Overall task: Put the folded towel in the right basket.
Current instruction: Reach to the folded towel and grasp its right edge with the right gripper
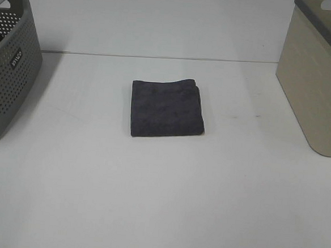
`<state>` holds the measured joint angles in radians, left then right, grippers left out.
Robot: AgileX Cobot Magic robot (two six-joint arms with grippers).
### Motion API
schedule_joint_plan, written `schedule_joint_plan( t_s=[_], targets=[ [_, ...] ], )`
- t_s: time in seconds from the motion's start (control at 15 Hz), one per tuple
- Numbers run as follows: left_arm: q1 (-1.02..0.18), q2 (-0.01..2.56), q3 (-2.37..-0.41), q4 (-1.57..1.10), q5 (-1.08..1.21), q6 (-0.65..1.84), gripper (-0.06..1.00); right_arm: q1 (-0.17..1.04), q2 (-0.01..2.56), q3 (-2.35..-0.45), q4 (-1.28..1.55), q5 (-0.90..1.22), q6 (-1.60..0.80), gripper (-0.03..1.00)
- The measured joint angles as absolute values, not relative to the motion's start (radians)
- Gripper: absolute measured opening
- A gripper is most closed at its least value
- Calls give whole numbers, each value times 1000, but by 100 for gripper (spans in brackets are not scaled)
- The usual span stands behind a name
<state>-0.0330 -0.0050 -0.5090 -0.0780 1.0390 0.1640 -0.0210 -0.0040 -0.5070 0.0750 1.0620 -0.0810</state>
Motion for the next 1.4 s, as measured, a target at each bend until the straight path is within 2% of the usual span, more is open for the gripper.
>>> schedule_joint_plan(
  t_s=[1.4],
  targets=[
    [-33, -5, -509, -78, 1039, 164, 99, -21, -4, -507, 75, 1062, -81, 86]
  ],
)
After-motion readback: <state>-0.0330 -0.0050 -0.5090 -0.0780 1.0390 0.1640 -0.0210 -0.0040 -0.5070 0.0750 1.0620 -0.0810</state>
